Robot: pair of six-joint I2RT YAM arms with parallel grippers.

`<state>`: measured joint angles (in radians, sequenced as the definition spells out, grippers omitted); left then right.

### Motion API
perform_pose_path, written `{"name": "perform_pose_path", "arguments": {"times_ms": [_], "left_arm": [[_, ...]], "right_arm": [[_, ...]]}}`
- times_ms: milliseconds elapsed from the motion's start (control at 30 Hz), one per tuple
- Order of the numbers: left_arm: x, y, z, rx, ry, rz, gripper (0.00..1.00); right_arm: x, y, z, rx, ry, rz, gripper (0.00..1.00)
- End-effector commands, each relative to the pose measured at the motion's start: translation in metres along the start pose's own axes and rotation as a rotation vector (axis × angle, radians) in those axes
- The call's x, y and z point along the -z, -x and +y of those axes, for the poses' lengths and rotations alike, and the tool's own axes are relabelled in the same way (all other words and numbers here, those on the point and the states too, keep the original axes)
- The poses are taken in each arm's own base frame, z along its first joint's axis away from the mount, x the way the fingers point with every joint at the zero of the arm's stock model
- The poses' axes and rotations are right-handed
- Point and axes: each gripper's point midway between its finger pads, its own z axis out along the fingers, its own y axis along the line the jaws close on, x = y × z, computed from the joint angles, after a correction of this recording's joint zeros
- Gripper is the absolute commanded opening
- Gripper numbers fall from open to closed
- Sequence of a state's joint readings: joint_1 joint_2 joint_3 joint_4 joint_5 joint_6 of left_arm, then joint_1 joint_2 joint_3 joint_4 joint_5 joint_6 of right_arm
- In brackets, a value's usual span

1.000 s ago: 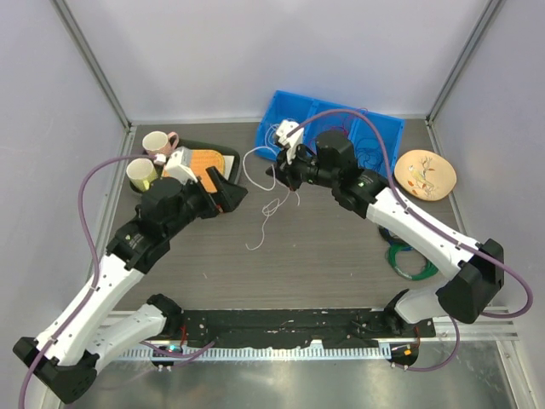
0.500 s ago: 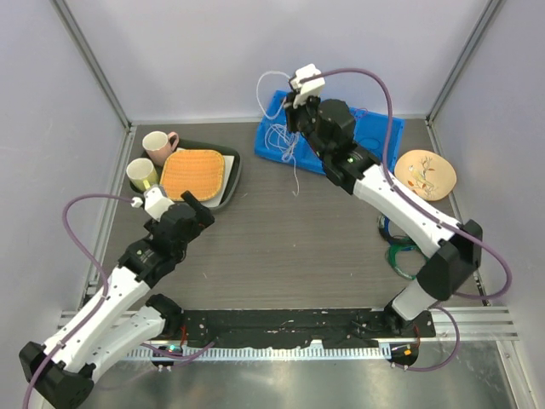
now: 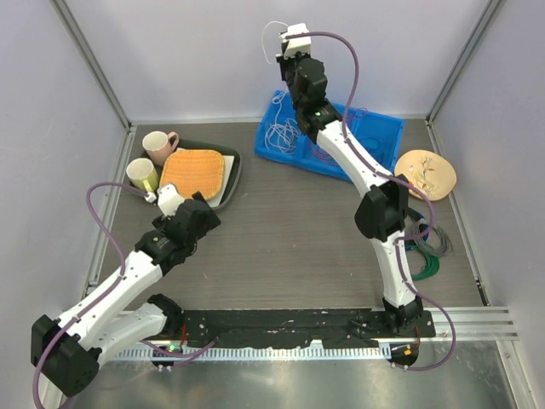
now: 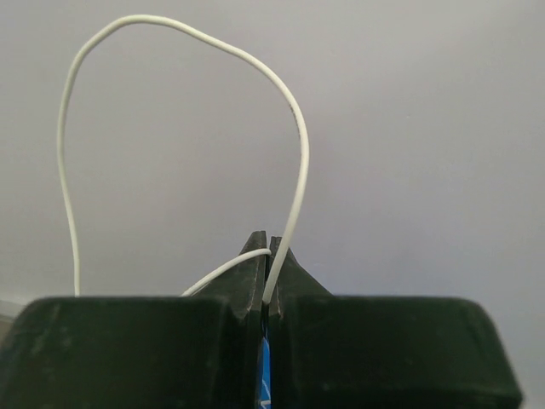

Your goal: Untangle the cables

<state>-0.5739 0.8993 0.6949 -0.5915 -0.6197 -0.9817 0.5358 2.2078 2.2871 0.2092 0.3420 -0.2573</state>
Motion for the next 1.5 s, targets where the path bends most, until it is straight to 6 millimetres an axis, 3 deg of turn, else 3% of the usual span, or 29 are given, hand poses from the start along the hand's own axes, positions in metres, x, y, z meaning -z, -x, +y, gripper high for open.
{"name": "perform_pose_path", "arguments": {"times_ms": [0, 67, 233, 400, 500, 633, 733, 767, 800, 867, 967, 1033, 1067, 1167, 1200, 1233, 1300, 1333, 1367, 1433, 1467], "left_arm": [[-0.001, 0.014, -0.008, 0.000, -0.017, -0.056, 1.00], [-0.002, 0.015, -0.007, -0.003, -0.015, -0.059, 1.00], [-0.004, 0.014, -0.010, -0.017, -0.023, -0.054, 1.00], [-0.007, 0.012, -0.011, -0.035, -0.014, -0.046, 1.00], [-0.009, 0.011, -0.012, -0.041, -0.015, -0.039, 1.00], [-0.010, 0.008, -0.017, -0.059, -0.026, -0.020, 1.00], [-0.011, 0.006, -0.019, -0.070, -0.027, -0.007, 1.00], [-0.011, 0.005, -0.018, -0.075, -0.022, -0.003, 1.00], [-0.011, 0.006, -0.018, -0.073, -0.022, -0.003, 1.00], [-0.011, 0.005, -0.019, -0.073, -0.026, 0.001, 1.00], [-0.010, 0.004, -0.021, -0.076, -0.036, 0.011, 1.00], [-0.010, 0.003, -0.021, -0.077, -0.036, 0.015, 1.00], [-0.009, 0.004, -0.021, -0.077, -0.040, 0.015, 1.00], [-0.007, 0.002, -0.021, -0.077, -0.046, 0.026, 1.00], [-0.006, 0.001, -0.021, -0.077, -0.048, 0.032, 1.00], [-0.006, 0.001, -0.022, -0.076, -0.051, 0.034, 1.00], [-0.003, 0.000, -0.022, -0.066, -0.059, 0.043, 1.00], [-0.002, -0.001, -0.021, -0.066, -0.059, 0.048, 1.00], [-0.001, -0.001, -0.021, -0.055, -0.061, 0.052, 1.00], [0.001, -0.002, -0.022, -0.047, -0.071, 0.061, 1.00], [0.002, -0.003, -0.023, -0.044, -0.073, 0.068, 1.00]], "right_arm": [[-0.021, -0.023, -0.022, 0.059, -0.084, -0.015, 0.01], [-0.026, -0.041, -0.022, 0.046, -0.080, -0.005, 0.01], [-0.038, -0.114, -0.015, -0.042, 0.029, 0.094, 0.01], [-0.033, -0.183, -0.013, -0.066, 0.056, 0.241, 0.01], [-0.026, -0.212, -0.015, -0.047, 0.059, 0.301, 0.01], [-0.019, -0.232, -0.009, -0.024, 0.104, 0.364, 0.07], [-0.015, -0.234, -0.010, -0.018, 0.105, 0.390, 0.20], [-0.015, -0.231, -0.011, -0.019, 0.108, 0.390, 0.26], [-0.013, -0.231, -0.010, -0.018, 0.114, 0.400, 0.38], [-0.011, -0.225, -0.009, -0.024, 0.124, 0.402, 0.48], [-0.006, -0.214, -0.007, -0.043, 0.151, 0.415, 0.59], [-0.003, -0.196, -0.005, -0.065, 0.173, 0.403, 0.64], [0.001, -0.198, -0.003, -0.076, 0.182, 0.415, 0.70], [0.011, -0.171, -0.002, -0.105, 0.206, 0.411, 0.83], [0.018, -0.170, -0.002, -0.109, 0.208, 0.442, 0.86], [0.023, -0.147, -0.003, -0.119, 0.204, 0.432, 0.89], [0.045, -0.151, -0.016, -0.120, 0.149, 0.536, 0.91], [0.056, -0.122, -0.026, -0.159, 0.111, 0.531, 0.91], [0.072, -0.134, -0.040, -0.149, 0.036, 0.592, 0.91], [0.101, -0.131, -0.056, -0.180, -0.043, 0.647, 0.92], [0.126, -0.122, -0.064, -0.183, -0.055, 0.662, 0.92]]}}
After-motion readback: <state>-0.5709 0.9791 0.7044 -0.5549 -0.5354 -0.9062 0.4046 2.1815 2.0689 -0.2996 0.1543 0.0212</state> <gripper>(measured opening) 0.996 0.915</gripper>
